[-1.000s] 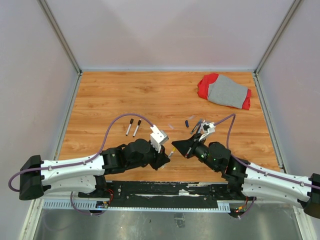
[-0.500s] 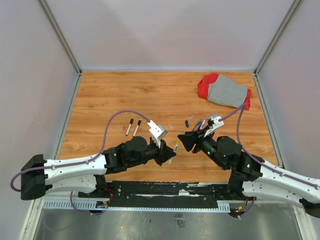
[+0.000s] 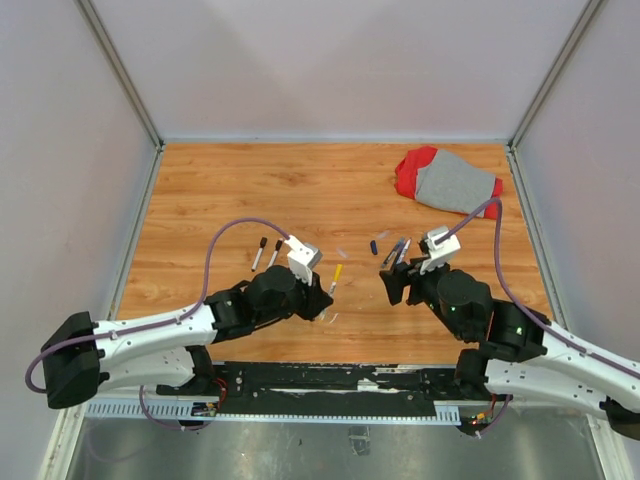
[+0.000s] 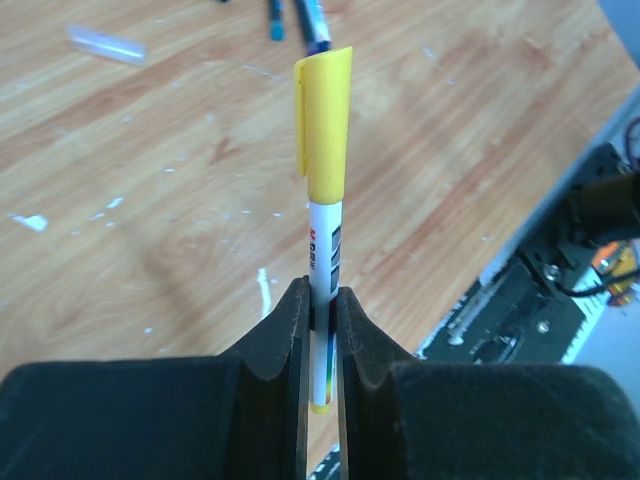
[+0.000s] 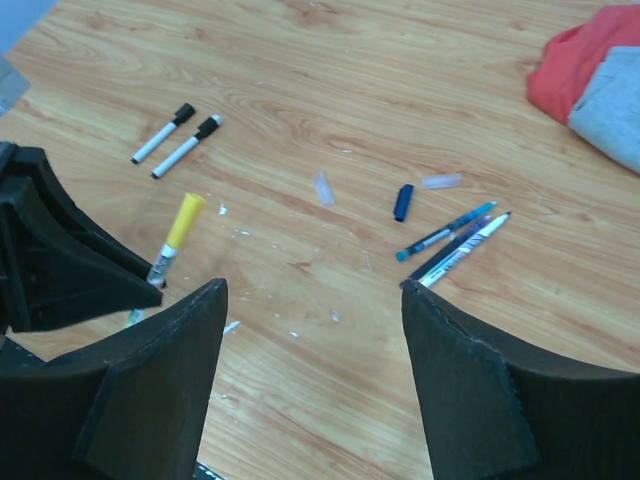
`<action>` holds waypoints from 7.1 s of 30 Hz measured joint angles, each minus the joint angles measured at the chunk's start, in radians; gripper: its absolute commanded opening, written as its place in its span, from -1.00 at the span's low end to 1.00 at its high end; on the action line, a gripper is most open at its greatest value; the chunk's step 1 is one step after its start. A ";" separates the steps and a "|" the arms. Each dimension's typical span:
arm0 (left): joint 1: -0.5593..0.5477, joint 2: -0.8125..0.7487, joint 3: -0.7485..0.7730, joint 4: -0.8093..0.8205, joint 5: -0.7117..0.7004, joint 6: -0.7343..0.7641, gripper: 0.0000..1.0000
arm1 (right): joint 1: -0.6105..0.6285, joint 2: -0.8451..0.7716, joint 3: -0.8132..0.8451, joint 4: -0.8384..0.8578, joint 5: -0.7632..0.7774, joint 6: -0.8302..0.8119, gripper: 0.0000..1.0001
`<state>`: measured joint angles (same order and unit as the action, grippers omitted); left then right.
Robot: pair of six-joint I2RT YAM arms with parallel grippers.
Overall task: Insert the pens into the pen caps
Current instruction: Press the pen cap onto the pen, then place the pen at the center of the board, then pick up the pen from the center of the board.
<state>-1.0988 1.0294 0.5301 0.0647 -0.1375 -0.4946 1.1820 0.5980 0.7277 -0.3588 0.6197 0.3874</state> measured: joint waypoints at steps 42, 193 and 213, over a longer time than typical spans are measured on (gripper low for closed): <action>0.467 0.520 0.372 -0.333 0.007 0.252 -0.99 | -0.524 0.026 -0.219 -0.027 -0.699 0.163 1.00; 0.514 -0.140 0.289 -0.596 -0.216 0.225 0.92 | -0.842 0.981 0.167 0.059 -0.595 0.087 -0.53; 0.514 -0.128 0.288 -0.596 -0.217 0.225 0.92 | -0.881 1.001 0.167 0.072 -0.611 0.083 -0.65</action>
<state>-0.5846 0.9016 0.8185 -0.5316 -0.3546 -0.2695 0.3012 1.5986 0.8948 -0.2871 0.0086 0.4702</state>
